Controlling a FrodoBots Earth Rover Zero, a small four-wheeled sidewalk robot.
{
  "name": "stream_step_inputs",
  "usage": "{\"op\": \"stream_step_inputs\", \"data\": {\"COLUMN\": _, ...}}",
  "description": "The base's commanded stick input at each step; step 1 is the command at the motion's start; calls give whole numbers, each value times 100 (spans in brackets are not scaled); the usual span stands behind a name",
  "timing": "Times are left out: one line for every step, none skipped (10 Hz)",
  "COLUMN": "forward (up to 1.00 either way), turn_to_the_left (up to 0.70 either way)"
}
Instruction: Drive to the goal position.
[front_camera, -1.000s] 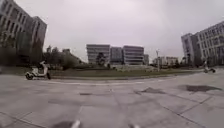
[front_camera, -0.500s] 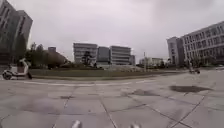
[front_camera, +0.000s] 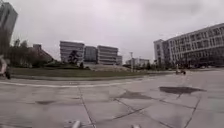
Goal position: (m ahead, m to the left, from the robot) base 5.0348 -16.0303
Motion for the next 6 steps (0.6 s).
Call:
{"op": "stream_step_inputs", "data": {"forward": 70, "turn_to_the_left": -32}}
{"op": "stream_step_inputs", "data": {"forward": 70, "turn_to_the_left": -32}}
{"op": "stream_step_inputs", "data": {"forward": 70, "turn_to_the_left": -32}}
{"op": "stream_step_inputs", "data": {"forward": 70, "turn_to_the_left": -32}}
{"op": "stream_step_inputs", "data": {"forward": 70, "turn_to_the_left": -32}}
{"op": "stream_step_inputs", "data": {"forward": 70, "turn_to_the_left": -32}}
